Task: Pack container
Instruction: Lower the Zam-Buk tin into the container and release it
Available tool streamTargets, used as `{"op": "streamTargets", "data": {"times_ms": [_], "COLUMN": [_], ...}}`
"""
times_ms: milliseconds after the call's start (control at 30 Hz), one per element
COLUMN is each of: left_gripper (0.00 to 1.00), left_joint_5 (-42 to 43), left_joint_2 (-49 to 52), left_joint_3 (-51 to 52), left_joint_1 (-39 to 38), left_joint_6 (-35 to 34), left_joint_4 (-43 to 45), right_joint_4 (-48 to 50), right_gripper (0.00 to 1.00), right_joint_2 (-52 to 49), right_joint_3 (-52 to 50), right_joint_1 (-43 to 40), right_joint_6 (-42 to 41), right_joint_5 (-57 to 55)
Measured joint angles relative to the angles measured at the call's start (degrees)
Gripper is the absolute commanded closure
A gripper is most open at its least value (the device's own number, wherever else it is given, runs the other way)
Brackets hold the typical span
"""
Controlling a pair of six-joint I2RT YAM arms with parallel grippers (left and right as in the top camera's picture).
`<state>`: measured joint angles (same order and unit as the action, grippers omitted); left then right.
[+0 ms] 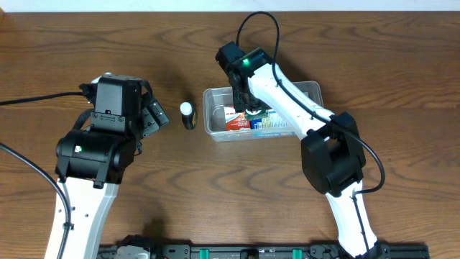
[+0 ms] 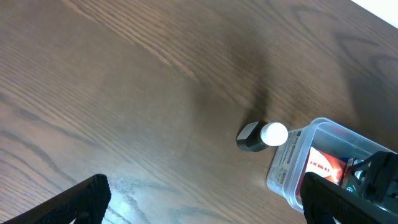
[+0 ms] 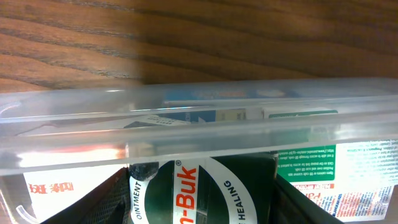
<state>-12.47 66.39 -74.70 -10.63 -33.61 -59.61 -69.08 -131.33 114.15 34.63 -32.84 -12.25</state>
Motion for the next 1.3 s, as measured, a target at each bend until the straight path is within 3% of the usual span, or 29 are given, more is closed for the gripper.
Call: {"op": "streamTargets", "data": {"times_ms": [500,1067,1200,1300], "left_gripper": [0.02,0.02,0.02,0.02], "left_joint_5": [0.0,0.0,0.0,0.0], "left_joint_2": [0.0,0.0,0.0,0.0], "left_joint_3": [0.0,0.0,0.0,0.0], "left_joint_1": [0.0,0.0,0.0,0.0], "left_joint_6": [0.0,0.0,0.0,0.0], "left_joint_4": [0.0,0.0,0.0,0.0], "right_joint_4": [0.35,1.07,1.46,1.49], "right_gripper": [0.48,0.48,0.43,0.34], "right_joint_2": [0.55,1.86,1.86,1.86], "right_joint_3": [0.0,0.0,0.0,0.0], "right_joint_1": [-0.11,-0.13,-0.13,-0.13], "right_joint_6": [0.33,0.37,0.39,0.46], "right_joint_5": [0.37,1.33,1.6,2.08]}}
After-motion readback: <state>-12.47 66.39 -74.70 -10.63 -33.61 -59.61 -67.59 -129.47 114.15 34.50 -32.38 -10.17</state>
